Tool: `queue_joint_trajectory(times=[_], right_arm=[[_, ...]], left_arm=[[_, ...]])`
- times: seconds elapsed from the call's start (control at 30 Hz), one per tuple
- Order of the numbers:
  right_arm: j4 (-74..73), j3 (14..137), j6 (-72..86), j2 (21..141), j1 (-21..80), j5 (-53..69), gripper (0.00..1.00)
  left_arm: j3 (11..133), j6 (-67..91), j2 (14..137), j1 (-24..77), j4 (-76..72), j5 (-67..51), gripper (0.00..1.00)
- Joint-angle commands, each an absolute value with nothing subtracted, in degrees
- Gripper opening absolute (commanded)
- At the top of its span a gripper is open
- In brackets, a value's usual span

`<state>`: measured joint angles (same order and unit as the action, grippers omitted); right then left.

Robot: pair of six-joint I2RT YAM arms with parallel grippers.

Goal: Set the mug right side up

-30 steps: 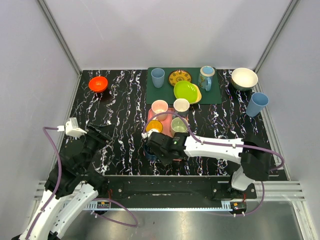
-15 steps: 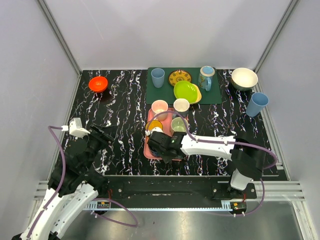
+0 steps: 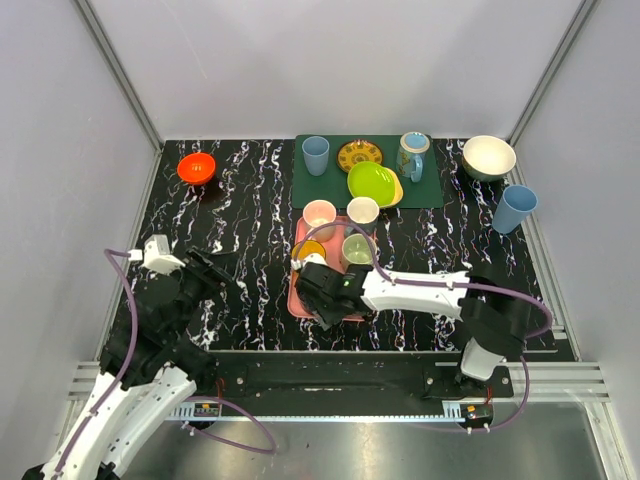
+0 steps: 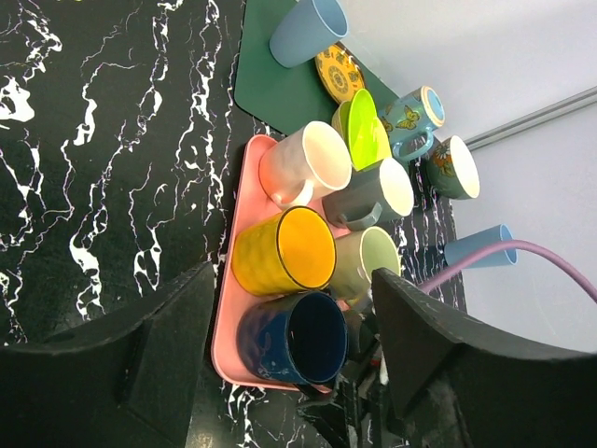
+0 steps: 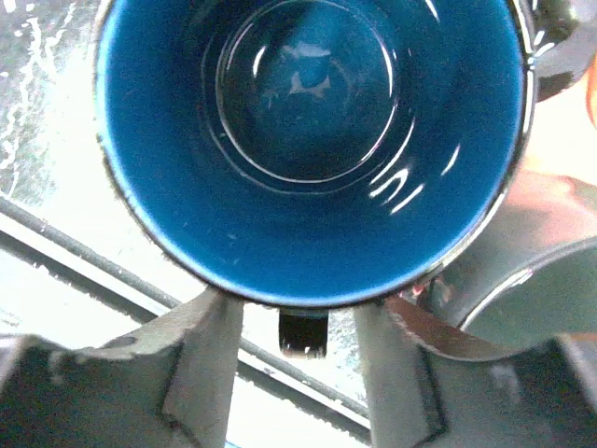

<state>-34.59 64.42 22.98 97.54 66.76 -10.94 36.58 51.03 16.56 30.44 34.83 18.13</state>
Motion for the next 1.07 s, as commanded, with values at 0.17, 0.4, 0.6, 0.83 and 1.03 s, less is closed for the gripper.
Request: queue_joint_trajectory(times=[0.17, 0.4, 0.6, 0.83, 1.03], right_arm=[[-43.0, 79.4, 23.3, 84.7, 74.1, -11.0, 1.00], [-42.1, 83.7, 23.9, 71.7, 74.4, -17.6, 1.00], [-38.6, 68.3, 26.2, 55.4, 68.5, -57.5, 1.00], [-39.3, 57.6, 32.1, 48.2, 52.6, -44.3, 1.00], [-37.3, 52.7, 33.7, 47.7, 52.6, -42.6, 1.00]], left_arm=[[38.7, 49.5, 21.5, 30.5, 34.2, 19.0, 0.81], [41.8, 49.6, 27.4, 30.5, 38.2, 20.0, 0.89], [43.7, 49.5, 31.5, 30.4, 39.3, 20.0, 0.99], [50.4, 46.6, 41.5, 30.4, 43.9, 18.5, 0.99], [49.0, 42.9, 41.0, 30.4, 42.3, 16.7, 0.99]])
